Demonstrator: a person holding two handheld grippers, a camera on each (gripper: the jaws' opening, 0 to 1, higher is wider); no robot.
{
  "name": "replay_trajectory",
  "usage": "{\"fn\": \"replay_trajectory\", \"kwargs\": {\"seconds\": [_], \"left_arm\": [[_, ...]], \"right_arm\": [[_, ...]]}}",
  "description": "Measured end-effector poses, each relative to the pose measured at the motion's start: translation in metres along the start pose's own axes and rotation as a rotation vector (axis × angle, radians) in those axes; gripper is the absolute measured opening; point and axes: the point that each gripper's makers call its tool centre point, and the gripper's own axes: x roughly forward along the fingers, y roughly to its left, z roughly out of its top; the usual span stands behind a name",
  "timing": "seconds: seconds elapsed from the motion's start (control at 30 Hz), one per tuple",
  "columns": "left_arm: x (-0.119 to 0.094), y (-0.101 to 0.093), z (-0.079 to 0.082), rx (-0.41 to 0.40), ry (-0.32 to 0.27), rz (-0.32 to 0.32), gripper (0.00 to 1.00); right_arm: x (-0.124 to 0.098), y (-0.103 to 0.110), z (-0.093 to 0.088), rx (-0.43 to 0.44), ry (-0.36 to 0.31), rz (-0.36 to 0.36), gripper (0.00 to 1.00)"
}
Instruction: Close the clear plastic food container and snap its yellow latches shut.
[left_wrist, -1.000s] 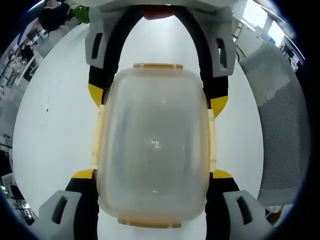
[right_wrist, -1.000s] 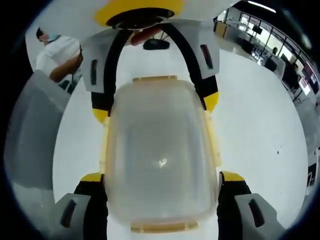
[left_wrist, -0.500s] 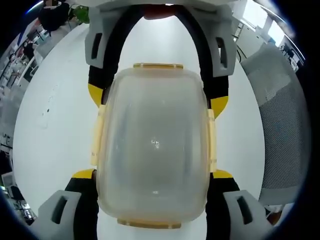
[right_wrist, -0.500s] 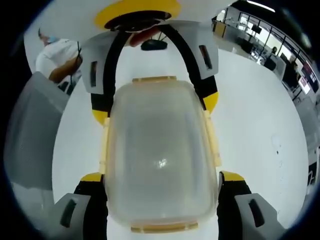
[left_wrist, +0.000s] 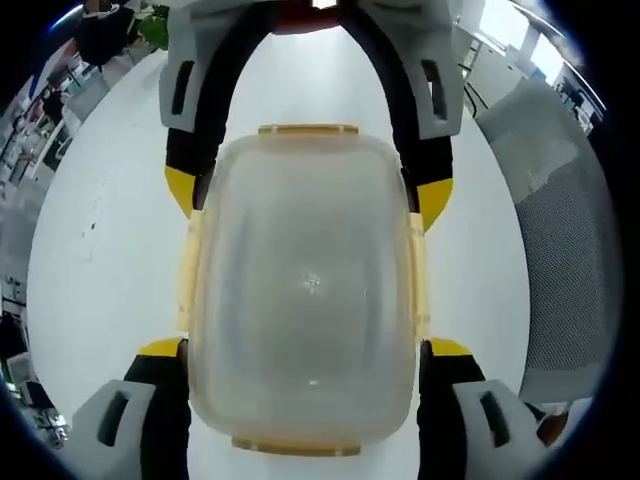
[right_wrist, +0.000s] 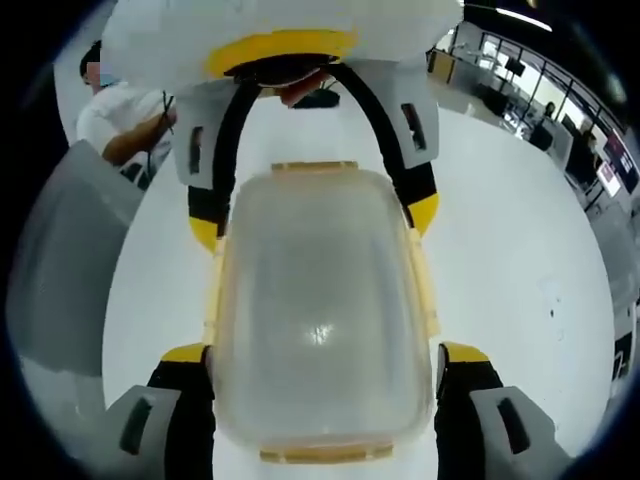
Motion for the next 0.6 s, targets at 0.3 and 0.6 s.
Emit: {"fn": "replay_trajectory", "kwargs": {"seconds": [0.3,0.6], "left_arm": [[-0.006,0.002,0.013,0.025,-0.045,0.015,0.99],[-0.007,0.002,0.008,-0.011,-0.077,0.047,0.99]], "right_arm": [[-0.001,0.005,-0.001,0.023,-0.032,0.016,1.0],[-0.013,0.0,0.008,0.07,-0.157,-0.037,1.0]]}}
